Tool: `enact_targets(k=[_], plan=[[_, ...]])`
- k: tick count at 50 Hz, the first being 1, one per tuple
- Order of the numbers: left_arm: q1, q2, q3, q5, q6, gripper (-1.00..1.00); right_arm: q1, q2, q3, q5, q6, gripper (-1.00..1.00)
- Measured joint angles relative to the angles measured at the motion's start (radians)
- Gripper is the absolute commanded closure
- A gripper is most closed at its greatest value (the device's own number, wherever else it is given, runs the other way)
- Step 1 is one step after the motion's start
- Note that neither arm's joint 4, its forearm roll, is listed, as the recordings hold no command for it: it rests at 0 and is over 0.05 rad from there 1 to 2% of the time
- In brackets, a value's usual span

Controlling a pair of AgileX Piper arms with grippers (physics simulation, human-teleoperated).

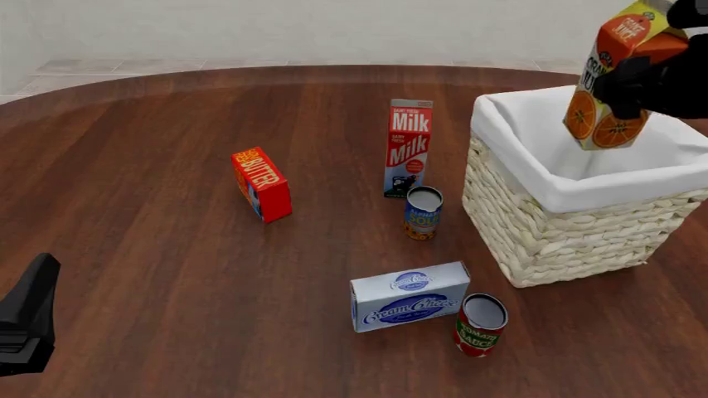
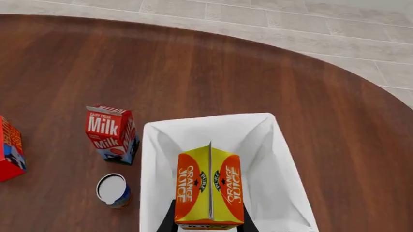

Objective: Pick up the orange juice, and put it in the basket.

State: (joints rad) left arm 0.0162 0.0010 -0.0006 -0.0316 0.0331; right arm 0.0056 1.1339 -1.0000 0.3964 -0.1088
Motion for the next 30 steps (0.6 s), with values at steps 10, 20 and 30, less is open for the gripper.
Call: enact_targets(k=[10, 20, 30], plan=[[0.003, 0.0, 0.0, 0.001, -0.001, -1.0, -0.002, 0.013, 0.039, -0.029, 0.018, 1.0], [0.006, 0.0, 0.0, 0.001, -0.003, -1.0, -0.002, 0.026, 0.071, -0.056, 0.027, 1.0], [0.006, 0.0, 0.0, 0.0, -0.002, -1.0, -0.003, 0.048, 0.106, -0.091, 0.032, 1.0]])
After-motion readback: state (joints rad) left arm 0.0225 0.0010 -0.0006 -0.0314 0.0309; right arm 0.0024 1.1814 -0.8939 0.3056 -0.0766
